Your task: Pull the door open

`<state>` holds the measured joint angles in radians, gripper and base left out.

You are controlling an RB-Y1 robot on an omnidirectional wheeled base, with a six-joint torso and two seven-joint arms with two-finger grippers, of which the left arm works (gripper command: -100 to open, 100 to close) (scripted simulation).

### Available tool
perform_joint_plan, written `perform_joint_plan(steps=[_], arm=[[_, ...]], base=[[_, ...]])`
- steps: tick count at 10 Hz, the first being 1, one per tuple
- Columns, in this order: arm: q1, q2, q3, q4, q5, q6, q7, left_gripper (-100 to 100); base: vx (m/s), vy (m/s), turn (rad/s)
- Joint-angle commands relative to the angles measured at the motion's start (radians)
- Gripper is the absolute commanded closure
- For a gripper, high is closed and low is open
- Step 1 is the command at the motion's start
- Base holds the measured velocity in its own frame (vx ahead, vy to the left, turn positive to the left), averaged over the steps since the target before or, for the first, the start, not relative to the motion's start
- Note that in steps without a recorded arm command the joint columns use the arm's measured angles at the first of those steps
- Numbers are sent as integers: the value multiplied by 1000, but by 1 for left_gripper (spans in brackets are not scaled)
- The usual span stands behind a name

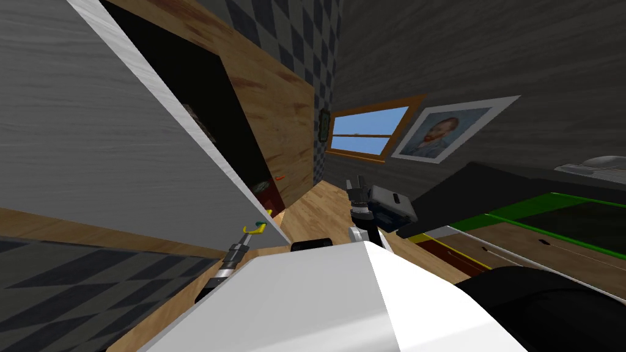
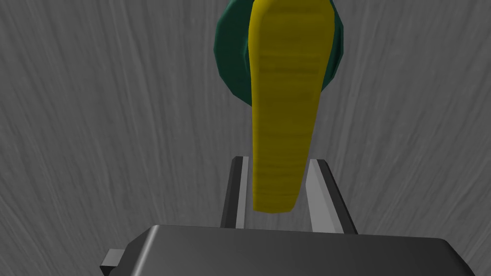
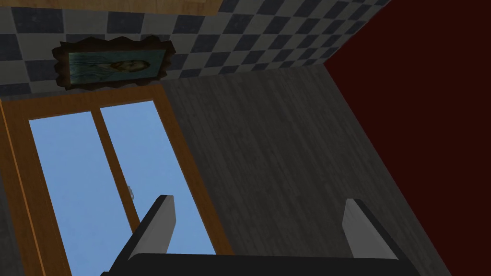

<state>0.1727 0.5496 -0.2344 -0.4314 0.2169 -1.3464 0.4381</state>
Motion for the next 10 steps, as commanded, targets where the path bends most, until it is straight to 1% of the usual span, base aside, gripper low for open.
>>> perform_joint_plan(steps=[1, 2, 4, 6, 7, 8, 9, 10], arm=[[17, -3, -4, -28, -2, 5, -3, 100], [18, -5, -7, -19, -1, -7, -3, 100], [20, -7, -10, -7, 0, -22, -1, 100], [22, -9, -12, 3, 1, -34, 0, 100], [22, -9, -12, 1, 1, -34, 0, 100], [23, -10, -14, 9, 2, -41, 0, 100], [24, -3, -7, -2, 6, -25, -2, 100], [24, -3, -10, 4, 7, -28, -1, 100]], base=[[-133, 43, -57], [-159, 52, -170], [-214, 80, -242], [-185, 64, -159], [-139, 55, -66], [-184, 36, -115], [-94, 24, -28], [-134, 21, -156]])
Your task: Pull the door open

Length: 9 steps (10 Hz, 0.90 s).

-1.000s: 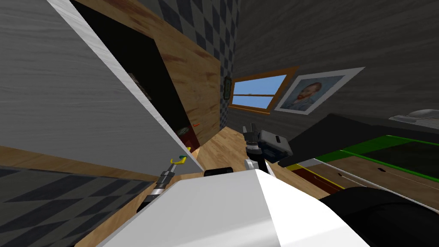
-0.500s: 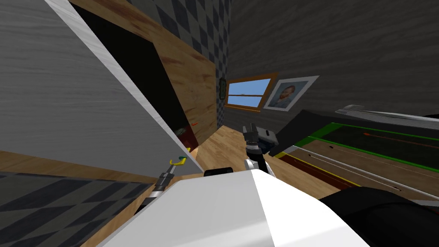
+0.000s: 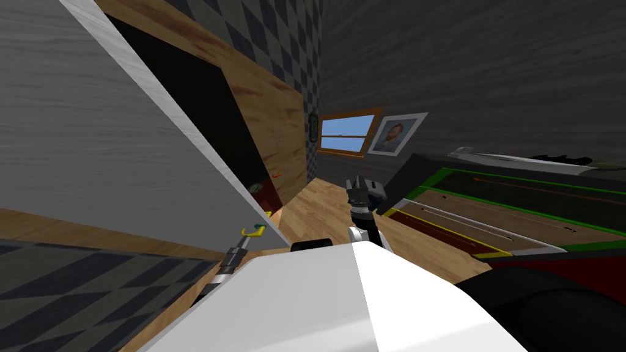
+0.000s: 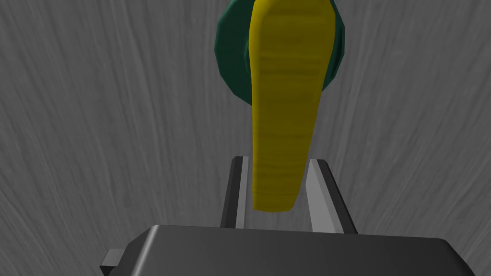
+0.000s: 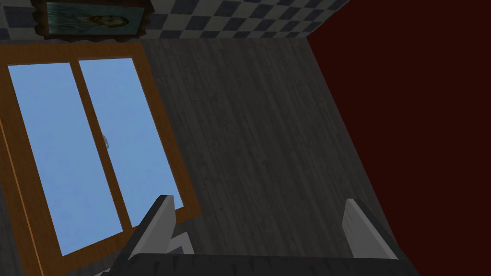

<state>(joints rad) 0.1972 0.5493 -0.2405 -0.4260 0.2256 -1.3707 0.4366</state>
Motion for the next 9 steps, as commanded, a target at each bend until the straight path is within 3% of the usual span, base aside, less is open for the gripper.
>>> perform_joint_plan(steps=[1, 9], arm=[[-2, -3, -6, 0, -1, -6, 0, 100], [-10, -7, -21, 16, 3, -23, 2, 100]], base=[[-204, 51, -186], [-204, 63, -166]])
